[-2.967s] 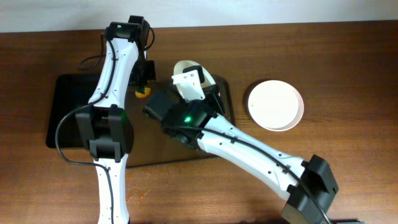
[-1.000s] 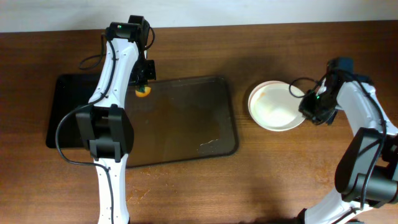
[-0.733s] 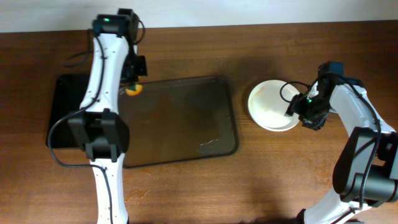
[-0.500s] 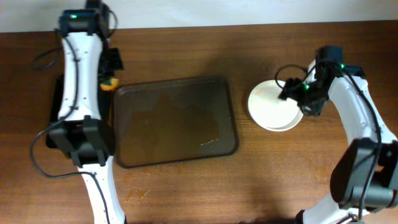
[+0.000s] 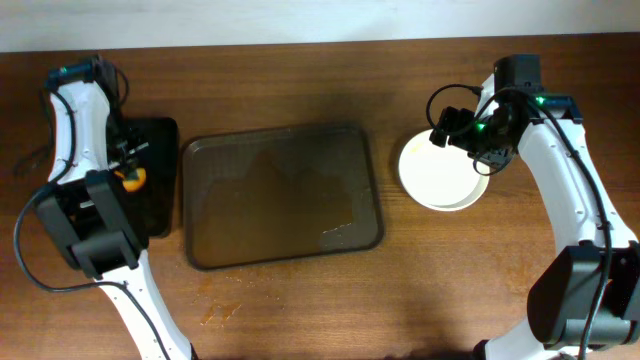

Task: Clean dirty plates on tray and stack at the side
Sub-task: 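Lower the sponge into the small black tray with the left gripper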

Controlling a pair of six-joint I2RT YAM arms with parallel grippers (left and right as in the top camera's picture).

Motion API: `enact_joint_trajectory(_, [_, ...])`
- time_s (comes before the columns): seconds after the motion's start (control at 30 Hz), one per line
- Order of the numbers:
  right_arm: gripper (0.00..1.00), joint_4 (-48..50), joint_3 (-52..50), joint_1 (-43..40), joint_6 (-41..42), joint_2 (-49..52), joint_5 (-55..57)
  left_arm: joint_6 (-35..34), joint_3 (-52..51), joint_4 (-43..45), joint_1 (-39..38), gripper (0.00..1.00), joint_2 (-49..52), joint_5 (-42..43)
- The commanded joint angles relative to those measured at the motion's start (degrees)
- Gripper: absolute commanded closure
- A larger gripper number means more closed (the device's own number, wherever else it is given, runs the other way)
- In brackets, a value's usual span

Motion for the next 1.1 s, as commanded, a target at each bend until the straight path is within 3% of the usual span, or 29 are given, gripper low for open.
enact_joint_trajectory(0.0, [0.08, 0.2, 0.4, 0.4, 0.2, -0.5, 0.6, -2.7, -5.4, 0.6, 2.9, 0.99, -1.0, 0.0])
enact_joint_trajectory(0.23, [0.07, 0.1, 0.4, 0.4, 0.2, -0.5, 1.1, -3.4, -5.9, 1.1, 4.2, 0.98, -1.0, 0.9])
enact_joint_trajectory(0.27, [0.07, 0.1, 0.4, 0.4, 0.2, -0.5, 1.2, -3.5, -5.9, 1.1, 4.2, 0.34, -1.0, 1.3])
enact_joint_trajectory(0.3, [0.07, 0.1, 0.4, 0.4, 0.2, -0.5, 1.2, -3.4, -5.9, 1.1, 4.2, 0.00, -1.0, 1.2])
enact_joint_trajectory(0.53, [0.05, -0.1, 0.4, 0.4, -0.7, -0.5, 1.2, -3.5, -4.9, 1.2, 4.1, 0.00, -3.1, 1.2])
enact_joint_trajectory(0.8, [0.09, -3.3, 2.8, 0.4, -3.3, -2.1, -1.9, -3.5, -1.4, 1.7, 0.8, 0.00, -21.5, 1.3])
enact_joint_trajectory(1.07, [0.09, -12.3, 10.4, 0.4, -5.8, -16.4, -1.6, -3.7, -1.4, 2.1, -5.7, 0.00, -31.5, 2.6])
